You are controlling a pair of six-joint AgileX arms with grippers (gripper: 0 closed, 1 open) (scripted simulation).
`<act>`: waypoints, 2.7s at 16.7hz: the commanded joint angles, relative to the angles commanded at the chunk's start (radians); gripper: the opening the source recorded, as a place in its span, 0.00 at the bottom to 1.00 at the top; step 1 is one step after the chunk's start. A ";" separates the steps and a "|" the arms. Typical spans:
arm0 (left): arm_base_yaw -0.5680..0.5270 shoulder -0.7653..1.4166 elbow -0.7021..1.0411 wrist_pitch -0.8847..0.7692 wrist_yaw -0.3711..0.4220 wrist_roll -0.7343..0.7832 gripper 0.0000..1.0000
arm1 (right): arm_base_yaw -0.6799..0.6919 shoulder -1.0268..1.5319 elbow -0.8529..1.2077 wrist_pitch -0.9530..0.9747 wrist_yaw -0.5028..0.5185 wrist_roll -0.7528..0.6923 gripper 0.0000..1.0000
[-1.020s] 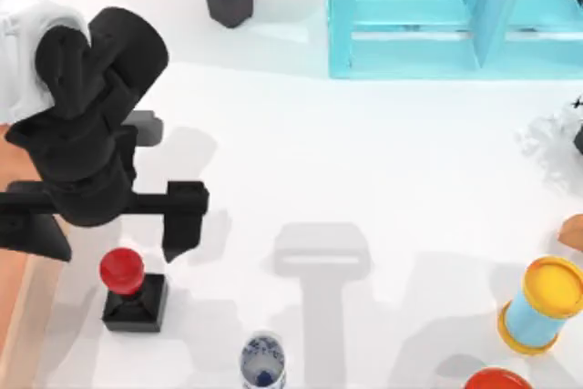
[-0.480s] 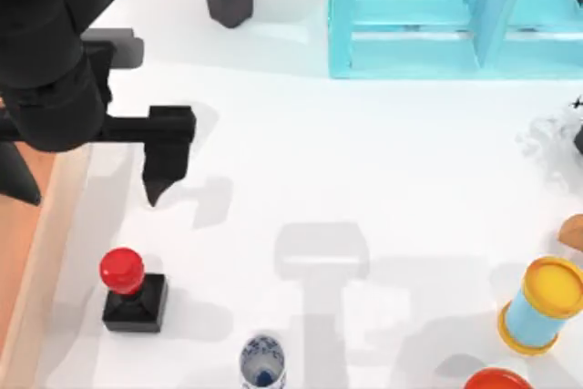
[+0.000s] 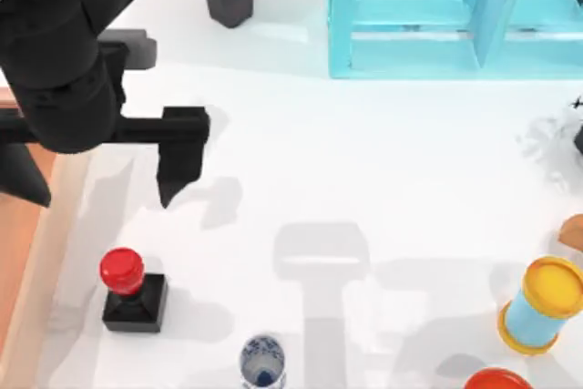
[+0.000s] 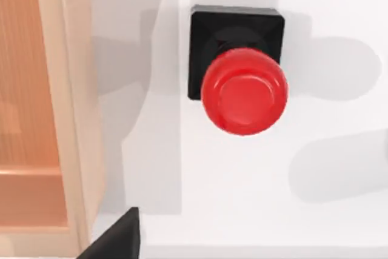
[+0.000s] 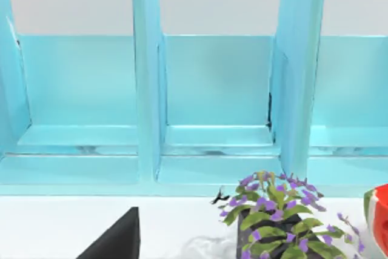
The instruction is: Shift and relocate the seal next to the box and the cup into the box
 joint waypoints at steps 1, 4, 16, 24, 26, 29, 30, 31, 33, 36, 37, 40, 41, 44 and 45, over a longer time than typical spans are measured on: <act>-0.034 0.012 -0.010 0.017 0.000 -0.034 1.00 | 0.000 0.000 0.000 0.000 0.000 0.000 1.00; -0.187 0.051 -0.058 0.098 0.002 -0.181 1.00 | 0.000 0.000 0.000 0.000 0.000 0.000 1.00; -0.510 0.114 -0.183 0.304 0.012 -0.514 1.00 | 0.000 0.000 0.000 0.000 0.000 0.000 1.00; -0.510 0.189 -0.340 0.535 0.012 -0.511 1.00 | 0.000 0.000 0.000 0.000 0.000 0.000 1.00; -0.511 0.210 -0.383 0.598 0.013 -0.511 1.00 | 0.000 0.000 0.000 0.000 0.000 0.000 1.00; -0.511 0.218 -0.399 0.620 0.012 -0.511 1.00 | 0.000 0.000 0.000 0.000 0.000 0.000 1.00; -0.511 0.218 -0.399 0.620 0.012 -0.511 1.00 | 0.000 0.000 0.000 0.000 0.000 0.000 1.00; -0.511 0.218 -0.399 0.620 0.012 -0.511 1.00 | 0.000 0.000 0.000 0.000 0.000 0.000 1.00; -0.511 0.218 -0.399 0.620 0.012 -0.511 0.85 | 0.000 0.000 0.000 0.000 0.000 0.000 1.00; -0.511 0.218 -0.399 0.620 0.012 -0.511 0.62 | 0.000 0.000 0.000 0.000 0.000 0.000 1.00; -0.511 0.218 -0.399 0.620 0.012 -0.511 0.55 | 0.000 0.000 0.000 0.000 0.000 0.000 1.00; -0.511 0.218 -0.399 0.620 0.012 -0.511 0.32 | 0.000 0.000 0.000 0.000 0.000 0.000 1.00; -0.511 0.218 -0.399 0.620 0.012 -0.511 0.25 | 0.000 0.000 0.000 0.000 0.000 0.000 1.00; -0.511 0.218 -0.399 0.620 0.012 -0.511 0.02 | 0.000 0.000 0.000 0.000 0.000 0.000 1.00; -0.511 0.218 -0.399 0.620 0.012 -0.511 0.00 | 0.000 0.000 0.000 0.000 0.000 0.000 1.00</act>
